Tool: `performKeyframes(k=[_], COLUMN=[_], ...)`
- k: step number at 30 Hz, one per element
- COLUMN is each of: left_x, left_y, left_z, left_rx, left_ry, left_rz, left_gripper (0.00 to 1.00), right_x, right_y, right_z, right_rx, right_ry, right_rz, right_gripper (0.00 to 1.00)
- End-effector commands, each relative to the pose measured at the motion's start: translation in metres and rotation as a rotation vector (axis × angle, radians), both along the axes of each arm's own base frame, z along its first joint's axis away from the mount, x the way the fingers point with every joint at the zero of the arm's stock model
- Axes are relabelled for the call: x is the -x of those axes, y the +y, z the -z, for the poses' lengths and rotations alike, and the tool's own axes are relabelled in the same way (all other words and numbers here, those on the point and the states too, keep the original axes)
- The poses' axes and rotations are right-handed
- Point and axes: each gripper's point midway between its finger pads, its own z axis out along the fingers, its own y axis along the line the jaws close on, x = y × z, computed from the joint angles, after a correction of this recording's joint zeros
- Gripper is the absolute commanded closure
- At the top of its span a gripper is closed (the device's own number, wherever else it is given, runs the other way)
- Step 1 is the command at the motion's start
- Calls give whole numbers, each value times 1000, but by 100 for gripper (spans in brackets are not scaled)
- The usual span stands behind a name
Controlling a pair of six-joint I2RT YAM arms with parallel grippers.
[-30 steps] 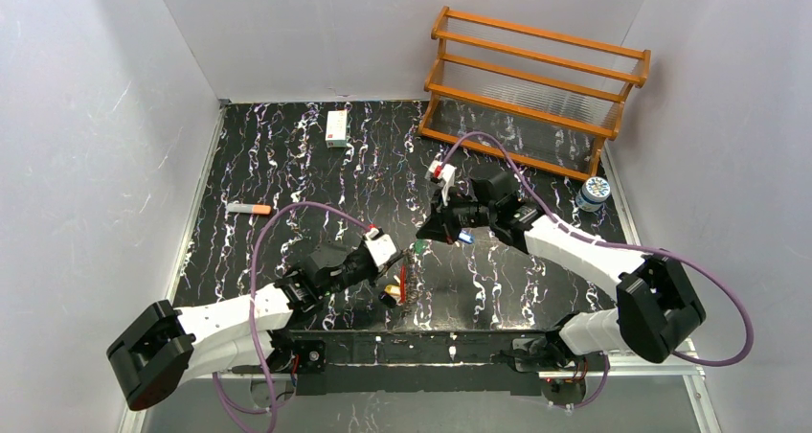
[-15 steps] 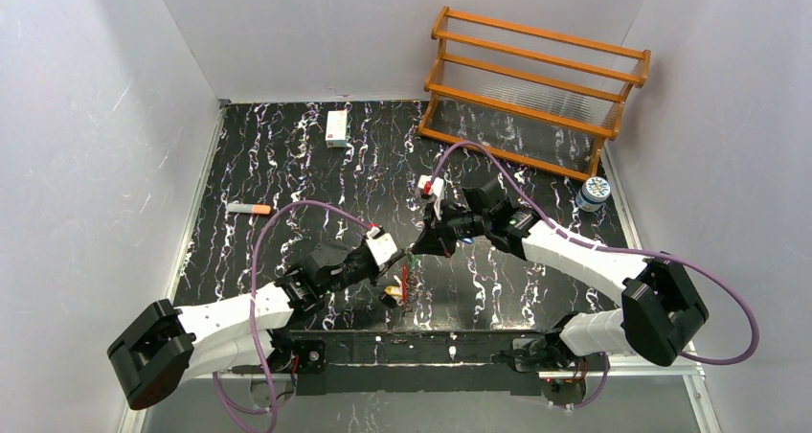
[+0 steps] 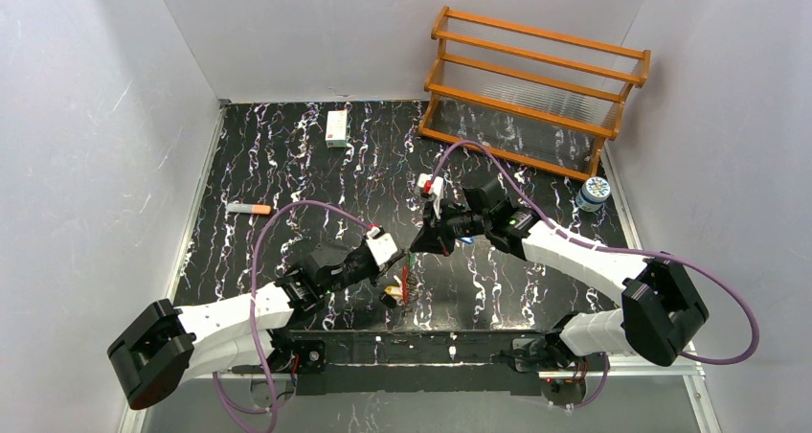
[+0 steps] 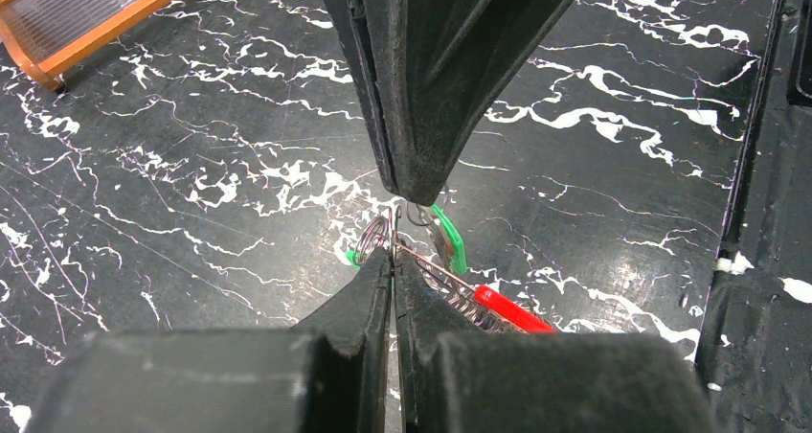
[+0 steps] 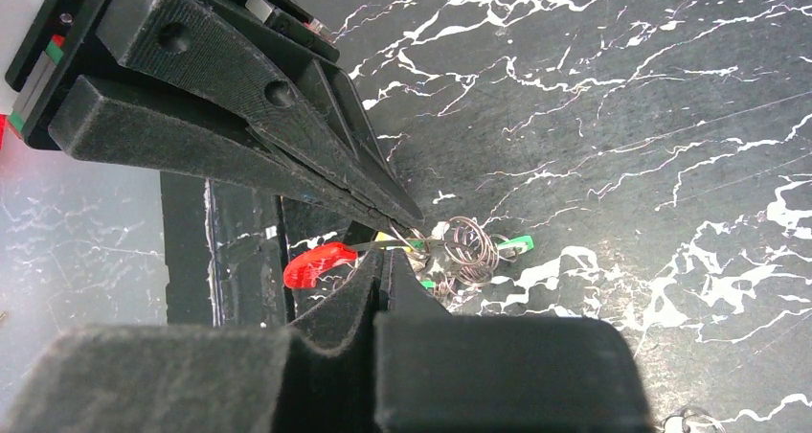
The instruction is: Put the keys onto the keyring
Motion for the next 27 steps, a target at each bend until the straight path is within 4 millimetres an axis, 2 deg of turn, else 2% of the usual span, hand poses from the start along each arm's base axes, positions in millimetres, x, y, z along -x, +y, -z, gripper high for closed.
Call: performKeyframes(k=[1,14,21,27], left_x=[-2,-2,-2,-2], left_y=[-7,-7,-7,-7], left_z=[-19,-19,-19,-18], left_rx=[36,35,35,36], left_ry=[-34,-36,-32,-29], left_rz=[17,15,15,16], left_gripper=[100,100,100,100], right_x=[-7,-15,-6,-9], right_y=[8,9,13,15], right_z=[-17,-11,-16,-24], right_rx=[-51,-25,-54,-68], right_ry=[-69,-71,-74,-93], right_rz=[-9,30,-30,-29], right_gripper=[99,99,99,99])
